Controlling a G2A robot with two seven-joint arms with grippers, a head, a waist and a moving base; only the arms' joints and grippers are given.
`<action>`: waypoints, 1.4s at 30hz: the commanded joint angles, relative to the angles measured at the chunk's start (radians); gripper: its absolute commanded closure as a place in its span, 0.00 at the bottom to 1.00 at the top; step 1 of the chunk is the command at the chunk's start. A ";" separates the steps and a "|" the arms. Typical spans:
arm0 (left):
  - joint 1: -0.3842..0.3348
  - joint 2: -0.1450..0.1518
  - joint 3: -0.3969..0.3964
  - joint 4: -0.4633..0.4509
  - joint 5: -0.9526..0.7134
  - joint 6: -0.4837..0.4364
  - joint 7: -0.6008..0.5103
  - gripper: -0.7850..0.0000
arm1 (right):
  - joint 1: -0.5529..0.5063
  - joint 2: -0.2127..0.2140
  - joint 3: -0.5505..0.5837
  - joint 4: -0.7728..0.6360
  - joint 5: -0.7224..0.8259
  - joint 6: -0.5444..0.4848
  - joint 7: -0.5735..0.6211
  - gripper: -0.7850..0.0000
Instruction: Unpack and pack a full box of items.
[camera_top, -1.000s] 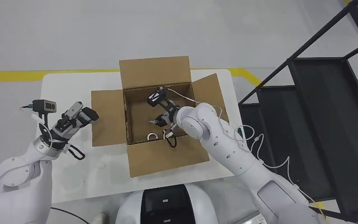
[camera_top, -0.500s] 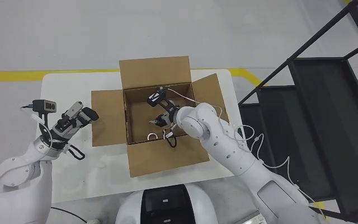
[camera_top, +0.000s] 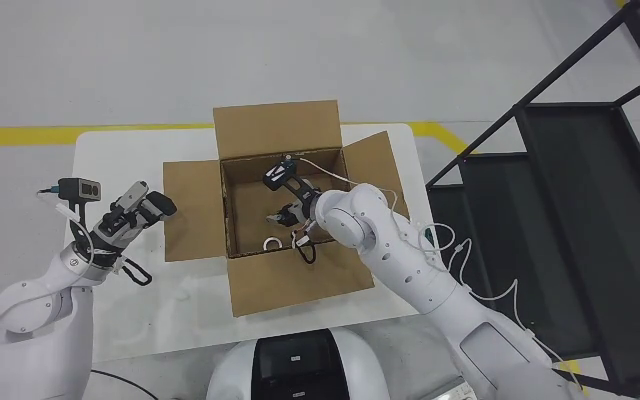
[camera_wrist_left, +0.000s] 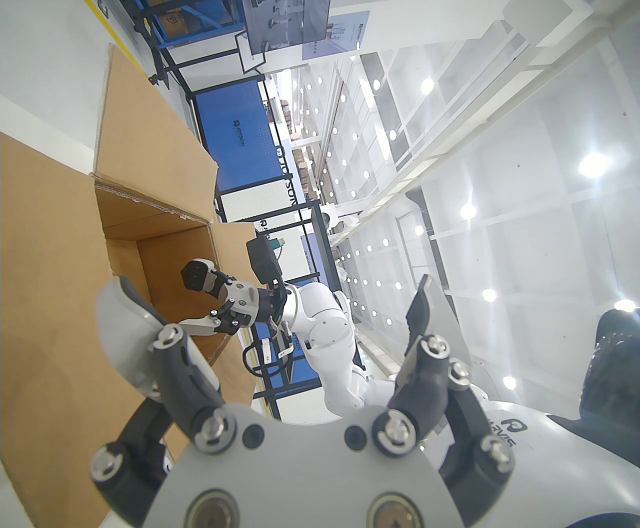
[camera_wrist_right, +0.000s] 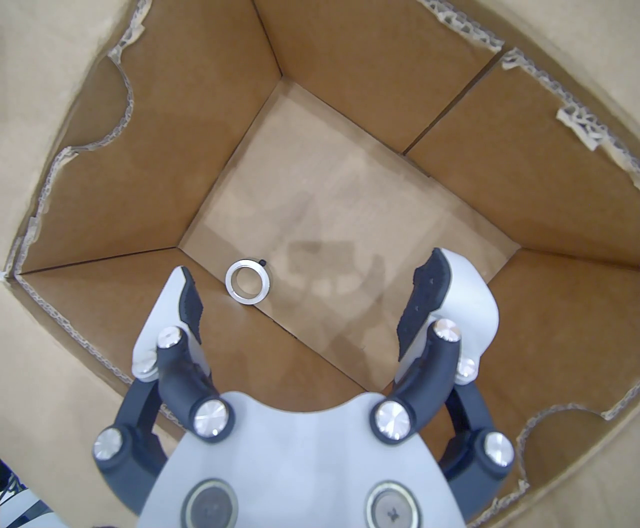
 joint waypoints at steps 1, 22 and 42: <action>0.000 0.000 0.000 0.000 0.000 0.000 0.000 0.00 | 0.000 0.000 0.000 0.000 0.000 0.000 0.000 0.00; 0.000 0.000 0.000 0.000 0.000 0.000 0.000 0.00 | 0.000 0.000 0.000 0.000 0.000 0.000 0.000 0.00; 0.000 0.000 0.000 0.000 0.000 0.000 0.000 0.00 | 0.216 -0.062 -0.188 0.264 0.017 -0.231 0.189 0.00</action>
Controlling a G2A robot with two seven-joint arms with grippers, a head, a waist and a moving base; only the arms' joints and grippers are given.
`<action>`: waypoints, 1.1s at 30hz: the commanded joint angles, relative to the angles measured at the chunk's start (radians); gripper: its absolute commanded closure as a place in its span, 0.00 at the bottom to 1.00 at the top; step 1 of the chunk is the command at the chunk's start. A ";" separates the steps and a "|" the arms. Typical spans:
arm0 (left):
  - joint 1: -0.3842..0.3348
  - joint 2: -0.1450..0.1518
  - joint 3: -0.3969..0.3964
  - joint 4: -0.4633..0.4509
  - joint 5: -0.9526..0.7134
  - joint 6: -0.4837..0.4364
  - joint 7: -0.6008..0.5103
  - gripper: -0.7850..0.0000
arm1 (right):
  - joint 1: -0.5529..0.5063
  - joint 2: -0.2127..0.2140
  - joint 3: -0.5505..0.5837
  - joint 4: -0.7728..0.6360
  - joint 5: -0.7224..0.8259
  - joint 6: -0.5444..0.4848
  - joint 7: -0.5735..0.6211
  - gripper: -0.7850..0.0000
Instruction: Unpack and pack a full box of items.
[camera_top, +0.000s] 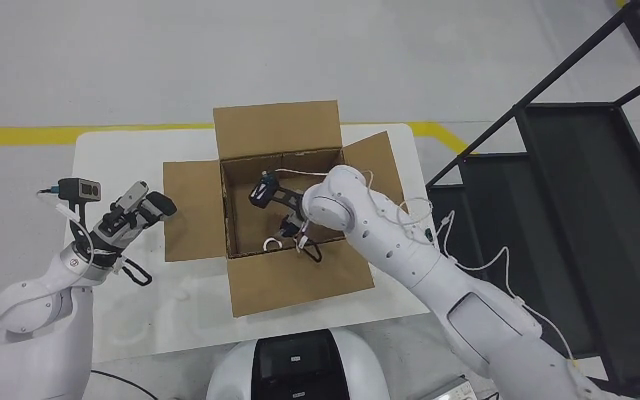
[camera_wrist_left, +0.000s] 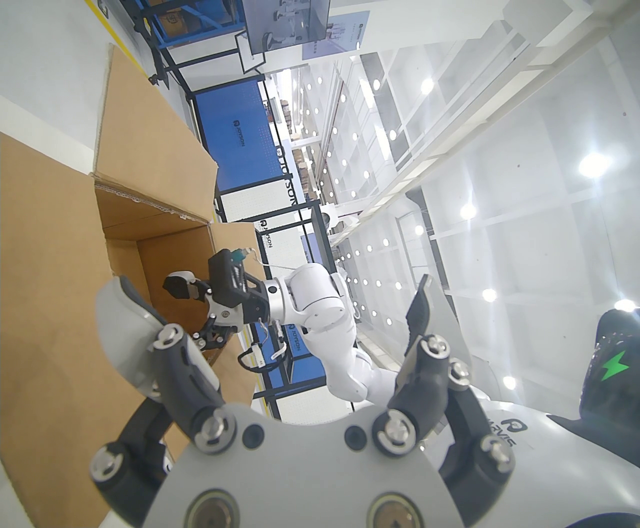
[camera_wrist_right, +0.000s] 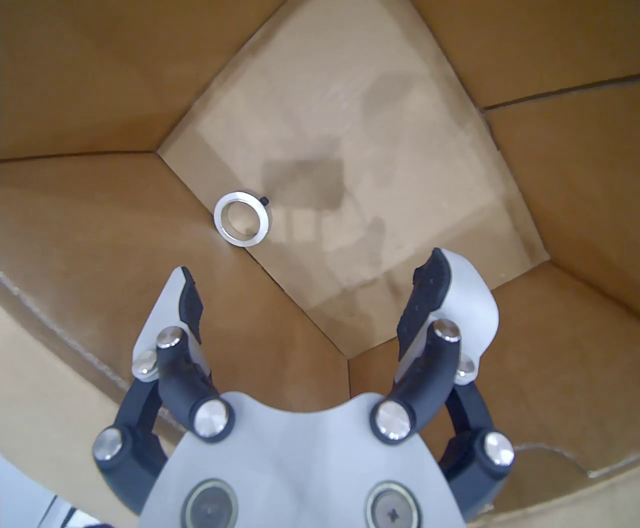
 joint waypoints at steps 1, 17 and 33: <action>0.000 0.000 0.000 0.000 0.000 0.000 0.000 0.00 | 0.016 -0.013 -0.035 0.040 -0.019 -0.015 -0.038 0.00; 0.000 0.000 0.000 0.000 0.000 0.000 0.000 0.00 | 0.171 -0.128 -0.190 0.355 0.017 -0.163 -0.069 0.10; 0.000 0.000 0.000 0.000 0.000 0.000 0.000 0.00 | 0.247 -0.237 -0.272 0.554 0.049 -0.230 -0.145 0.23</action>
